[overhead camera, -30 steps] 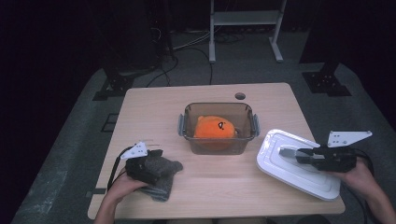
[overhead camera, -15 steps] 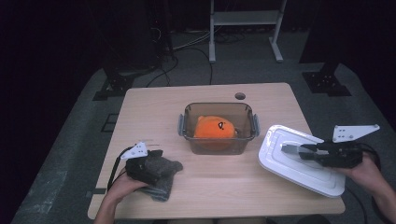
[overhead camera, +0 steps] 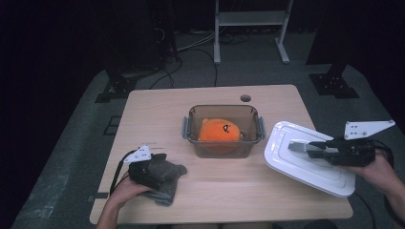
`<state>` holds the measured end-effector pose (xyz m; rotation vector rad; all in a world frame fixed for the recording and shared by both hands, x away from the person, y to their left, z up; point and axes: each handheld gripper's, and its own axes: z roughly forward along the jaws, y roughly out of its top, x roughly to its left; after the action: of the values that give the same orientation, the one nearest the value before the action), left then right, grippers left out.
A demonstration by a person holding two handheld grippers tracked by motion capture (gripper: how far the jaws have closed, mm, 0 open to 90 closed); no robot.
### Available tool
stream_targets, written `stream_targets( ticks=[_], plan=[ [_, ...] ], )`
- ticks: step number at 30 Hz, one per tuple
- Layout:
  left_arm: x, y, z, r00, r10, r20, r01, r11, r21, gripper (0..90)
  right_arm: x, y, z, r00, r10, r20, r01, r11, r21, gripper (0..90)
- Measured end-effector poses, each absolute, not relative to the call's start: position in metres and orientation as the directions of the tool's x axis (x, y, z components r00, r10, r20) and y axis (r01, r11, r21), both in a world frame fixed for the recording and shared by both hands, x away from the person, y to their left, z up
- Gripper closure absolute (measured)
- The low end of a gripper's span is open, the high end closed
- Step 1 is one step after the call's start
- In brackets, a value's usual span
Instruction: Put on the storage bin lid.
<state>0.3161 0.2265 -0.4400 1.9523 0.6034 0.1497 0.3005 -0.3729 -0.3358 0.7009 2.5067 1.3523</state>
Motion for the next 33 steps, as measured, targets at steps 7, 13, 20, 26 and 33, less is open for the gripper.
stream_targets(
  ticks=[7, 13, 20, 26, 33],
  plan=[
    [0.316, 0.227, -0.440, 0.866, 0.475, -0.158, 0.344, -0.335, 0.877, 2.7, 0.306, -0.365, -0.325, -0.877, 0.480, 0.031, 0.288, 0.472, 0.833, 65.8],
    [0.316, 0.227, -0.440, 0.866, 0.474, -0.158, 0.343, -0.336, 0.877, 2.7, 0.314, -0.354, -0.314, -0.890, 0.455, 0.021, 0.263, 0.476, 0.839, 65.7],
    [0.317, 0.227, -0.439, 0.865, 0.474, -0.161, 0.344, -0.329, 0.880, 2.7, 0.324, -0.338, -0.305, -0.905, 0.425, 0.013, 0.241, 0.488, 0.839, 65.8],
    [0.317, 0.227, -0.440, 0.866, 0.473, -0.162, 0.345, -0.331, 0.878, 2.7, 0.335, -0.326, -0.300, -0.915, 0.404, 0.014, 0.231, 0.494, 0.838, 65.7],
    [0.317, 0.227, -0.440, 0.867, 0.471, -0.163, 0.345, -0.331, 0.878, 2.7, 0.345, -0.312, -0.295, -0.926, 0.378, 0.010, 0.211, 0.493, 0.844, 65.8]
  ],
)
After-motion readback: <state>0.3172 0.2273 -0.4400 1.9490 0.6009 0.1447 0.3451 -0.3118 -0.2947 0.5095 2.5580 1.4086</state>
